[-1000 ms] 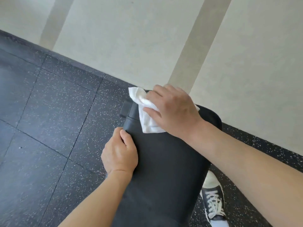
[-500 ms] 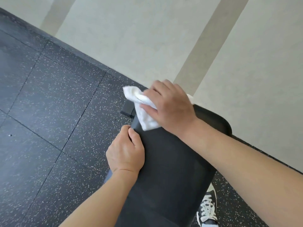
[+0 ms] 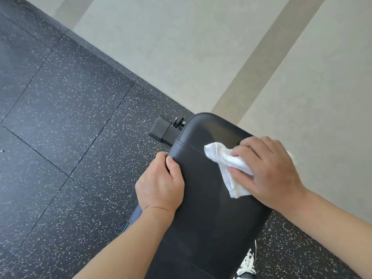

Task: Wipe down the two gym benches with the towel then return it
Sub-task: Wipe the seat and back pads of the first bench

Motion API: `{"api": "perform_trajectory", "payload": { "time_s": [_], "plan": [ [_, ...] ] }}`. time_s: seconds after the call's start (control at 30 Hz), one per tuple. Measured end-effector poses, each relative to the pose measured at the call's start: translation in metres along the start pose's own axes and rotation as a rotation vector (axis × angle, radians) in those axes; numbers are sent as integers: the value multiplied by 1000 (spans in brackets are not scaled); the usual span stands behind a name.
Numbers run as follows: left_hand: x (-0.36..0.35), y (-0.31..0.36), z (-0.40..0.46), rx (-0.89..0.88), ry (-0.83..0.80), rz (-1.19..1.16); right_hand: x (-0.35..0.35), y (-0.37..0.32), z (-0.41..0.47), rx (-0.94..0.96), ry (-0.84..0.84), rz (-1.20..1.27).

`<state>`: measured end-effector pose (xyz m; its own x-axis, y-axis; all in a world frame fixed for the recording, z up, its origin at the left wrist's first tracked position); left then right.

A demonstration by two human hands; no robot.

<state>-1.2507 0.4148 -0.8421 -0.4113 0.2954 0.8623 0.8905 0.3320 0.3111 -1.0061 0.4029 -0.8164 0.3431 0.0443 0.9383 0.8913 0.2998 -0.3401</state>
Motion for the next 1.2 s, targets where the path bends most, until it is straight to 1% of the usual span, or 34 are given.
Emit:
{"api": "perform_trajectory", "payload": {
  "time_s": [0.17,0.27,0.37,0.43,0.53,0.6,0.7,0.83,0.9,0.97,1.0,1.07,1.13,1.2],
  "plan": [
    [0,1,1,10,-19,-15,-19,-32,94,4,41,-1],
    [-1,1,1,19,-24,-14,-26,-41,131,-39,7,-17],
    [-1,0,0,14,-18,-20,-20,-36,112,-28,-13,-1],
    [-2,-1,0,19,-16,-27,-11,-22,75,-35,-14,-11],
    [-2,-1,1,7,-12,-19,2,5,8,-33,-66,-59],
    [-1,0,1,-1,-4,2,7,14,-12,-20,-85,-66],
    [-2,-2,2,-3,-3,14,2,6,9,-57,-44,-94],
    [-2,-1,2,-4,-16,9,-19,-25,100,-95,-44,-33],
    [-2,0,2,-7,-19,16,-34,-43,147,-81,-80,-45],
    [-1,1,1,-14,-13,24,-51,-58,177,-38,-155,-82],
    [-1,2,1,-16,-7,30,-57,-62,184,-21,-197,-90],
    [-2,2,1,-17,6,43,-58,-61,179,2,-201,-89],
    [-3,1,1,-13,16,47,-46,-54,155,50,-135,-87],
    [-3,-1,1,-18,26,47,-29,-42,117,117,-26,-32]
  ]
}}
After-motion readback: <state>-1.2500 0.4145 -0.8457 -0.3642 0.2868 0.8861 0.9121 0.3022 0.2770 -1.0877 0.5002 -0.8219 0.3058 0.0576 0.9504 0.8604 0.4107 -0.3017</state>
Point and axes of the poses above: each hand's wrist, its own z-axis towards the middle knuckle, its own x-axis out of the back of the hand, y = z × x, the point moved 4 cm from there along z, towards the middle knuckle, and after that the axes turned 6 degrees about -y, right-handed, at the moved point
